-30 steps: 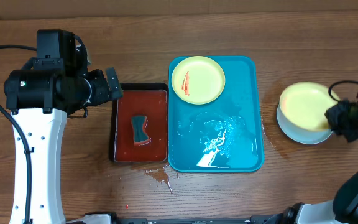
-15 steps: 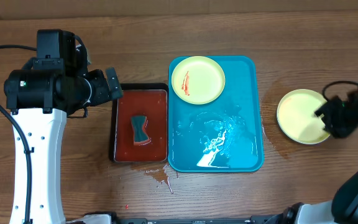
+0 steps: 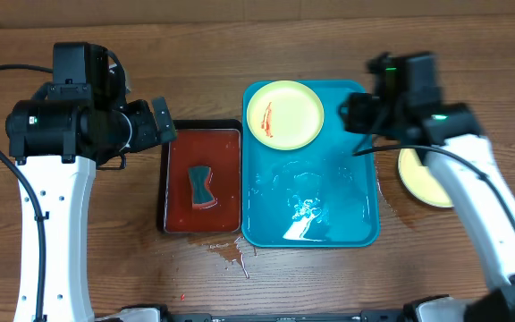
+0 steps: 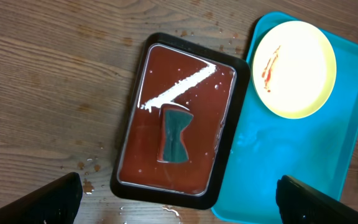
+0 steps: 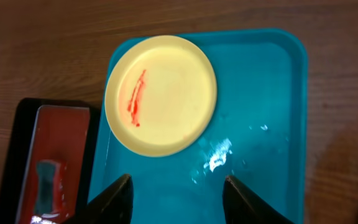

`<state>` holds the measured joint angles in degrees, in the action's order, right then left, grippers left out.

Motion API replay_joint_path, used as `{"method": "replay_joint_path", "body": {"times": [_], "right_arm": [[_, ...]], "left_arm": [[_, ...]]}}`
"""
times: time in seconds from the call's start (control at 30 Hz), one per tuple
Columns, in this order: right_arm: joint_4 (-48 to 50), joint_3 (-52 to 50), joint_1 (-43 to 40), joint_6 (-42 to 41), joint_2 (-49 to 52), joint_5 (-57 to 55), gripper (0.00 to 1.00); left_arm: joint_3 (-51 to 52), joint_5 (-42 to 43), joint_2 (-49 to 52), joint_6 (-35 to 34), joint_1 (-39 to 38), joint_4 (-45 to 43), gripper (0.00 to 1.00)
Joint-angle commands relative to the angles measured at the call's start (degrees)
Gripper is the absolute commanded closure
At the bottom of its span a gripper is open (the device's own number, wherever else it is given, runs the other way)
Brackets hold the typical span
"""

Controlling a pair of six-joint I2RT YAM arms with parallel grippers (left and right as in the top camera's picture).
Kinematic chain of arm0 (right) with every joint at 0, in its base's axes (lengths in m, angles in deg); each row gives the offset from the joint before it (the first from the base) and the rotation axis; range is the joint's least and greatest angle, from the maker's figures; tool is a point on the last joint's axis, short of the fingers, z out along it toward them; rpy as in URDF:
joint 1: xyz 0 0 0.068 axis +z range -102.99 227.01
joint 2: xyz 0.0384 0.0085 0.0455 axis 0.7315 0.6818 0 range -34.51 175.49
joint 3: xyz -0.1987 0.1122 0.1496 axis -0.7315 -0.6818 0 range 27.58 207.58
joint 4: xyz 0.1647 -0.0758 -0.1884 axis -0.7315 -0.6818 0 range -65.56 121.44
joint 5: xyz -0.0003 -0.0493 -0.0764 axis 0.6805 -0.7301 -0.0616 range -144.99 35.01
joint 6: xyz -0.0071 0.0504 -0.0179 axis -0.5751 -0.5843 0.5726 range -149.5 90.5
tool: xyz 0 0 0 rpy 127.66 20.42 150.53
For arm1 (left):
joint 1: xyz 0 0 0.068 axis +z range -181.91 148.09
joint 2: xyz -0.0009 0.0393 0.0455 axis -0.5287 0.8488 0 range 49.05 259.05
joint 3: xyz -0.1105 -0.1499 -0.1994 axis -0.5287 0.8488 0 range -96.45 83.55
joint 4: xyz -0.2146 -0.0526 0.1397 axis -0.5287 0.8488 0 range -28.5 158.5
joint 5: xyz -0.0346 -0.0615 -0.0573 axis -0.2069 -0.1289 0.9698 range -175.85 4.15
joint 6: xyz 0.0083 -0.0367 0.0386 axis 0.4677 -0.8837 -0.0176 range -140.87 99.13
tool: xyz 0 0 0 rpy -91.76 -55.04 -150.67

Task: Clean dirty plates on tray and stack at the side
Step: 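Move the right gripper to the last yellow plate and pull it down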

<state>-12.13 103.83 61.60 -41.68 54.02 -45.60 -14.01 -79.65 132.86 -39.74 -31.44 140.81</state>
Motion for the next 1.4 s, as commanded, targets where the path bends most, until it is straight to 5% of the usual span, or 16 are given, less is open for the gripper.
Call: {"method": "replay_joint_path", "body": {"times": [0.0, 0.23, 0.4, 0.5, 0.6, 1.07, 1.37], "right_arm": [[3.5, 0.6, 3.9, 0.7, 5.1, -11.3, 0.51], [13.7, 0.6, 5.5, 0.8, 18.4, -15.0, 0.34], [18.8, 0.6, 4.7, 0.7, 25.8, -14.9, 0.32], [19.1, 0.6, 4.6, 0.7, 28.5, -14.5, 0.45], [18.4, 0.6, 4.6, 0.7, 29.3, -14.5, 0.96], [-0.5, 0.8, 4.2, -0.8, 7.4, -14.5, 0.96], [-18.7, -2.5, 4.5, -18.6, 2.0, -13.2, 0.96]], "left_arm": [[-0.9, -0.5, 0.3, 1.3, 0.0, 0.0, 0.0], [-0.9, -0.5, 0.3, 1.3, 0.0, 0.0, 0.0], [-0.9, -0.5, 0.3, 1.3, 0.0, 0.0, 0.0], [-0.9, -0.5, 0.3, 1.3, 0.0, 0.0, 0.0], [-0.9, -0.5, 0.3, 1.3, 0.0, 0.0, 0.0], [-0.9, -0.5, 0.3, 1.3, 0.0, 0.0, 0.0], [-0.9, -0.3, 0.3, 1.3, 0.0, 0.0, 0.0]]}}
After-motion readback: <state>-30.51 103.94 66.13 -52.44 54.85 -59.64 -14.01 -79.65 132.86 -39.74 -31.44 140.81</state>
